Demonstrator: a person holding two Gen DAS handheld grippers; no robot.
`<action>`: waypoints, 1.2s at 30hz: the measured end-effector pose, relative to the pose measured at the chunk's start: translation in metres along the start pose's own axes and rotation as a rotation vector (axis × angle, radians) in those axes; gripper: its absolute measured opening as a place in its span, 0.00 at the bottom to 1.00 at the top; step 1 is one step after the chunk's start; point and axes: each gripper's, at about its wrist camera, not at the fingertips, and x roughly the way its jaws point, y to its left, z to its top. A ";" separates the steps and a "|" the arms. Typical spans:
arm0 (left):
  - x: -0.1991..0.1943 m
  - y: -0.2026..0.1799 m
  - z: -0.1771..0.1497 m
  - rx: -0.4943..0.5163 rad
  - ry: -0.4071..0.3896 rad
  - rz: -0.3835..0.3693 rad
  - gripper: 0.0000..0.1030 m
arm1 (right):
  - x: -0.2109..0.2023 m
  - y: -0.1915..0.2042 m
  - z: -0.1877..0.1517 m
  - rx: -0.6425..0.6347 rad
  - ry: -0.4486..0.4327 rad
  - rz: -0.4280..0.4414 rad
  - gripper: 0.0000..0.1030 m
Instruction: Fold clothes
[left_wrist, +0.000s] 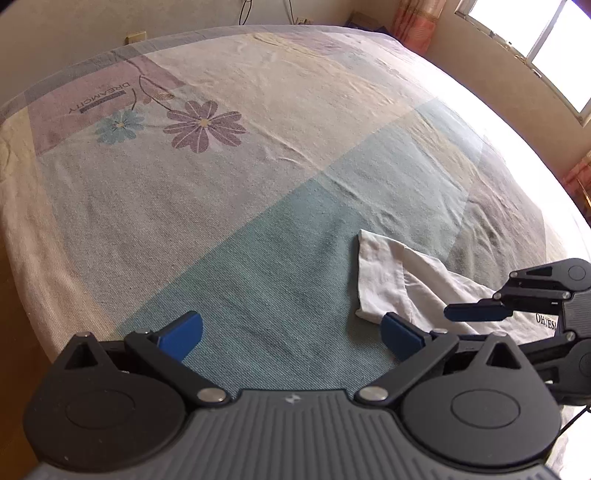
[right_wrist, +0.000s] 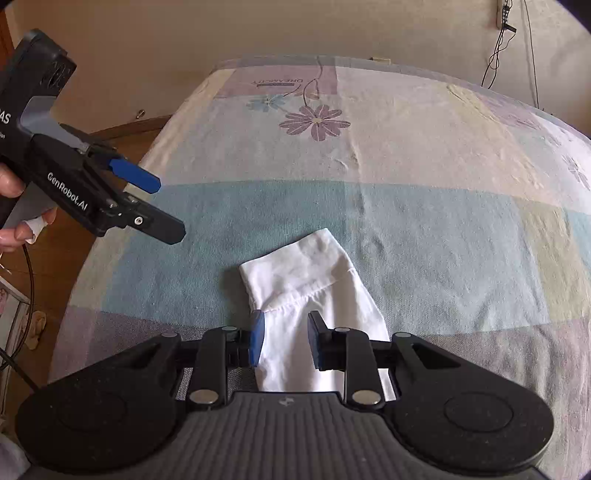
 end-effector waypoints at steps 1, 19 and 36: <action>0.000 0.000 0.001 -0.001 -0.005 0.006 0.99 | 0.006 0.010 -0.002 -0.013 -0.003 -0.009 0.29; -0.016 0.008 0.016 0.092 -0.002 0.079 0.99 | 0.029 0.039 0.015 0.056 -0.051 -0.104 0.02; 0.065 -0.148 -0.002 0.631 0.055 -0.177 0.99 | -0.086 -0.008 -0.148 0.601 0.081 -0.524 0.35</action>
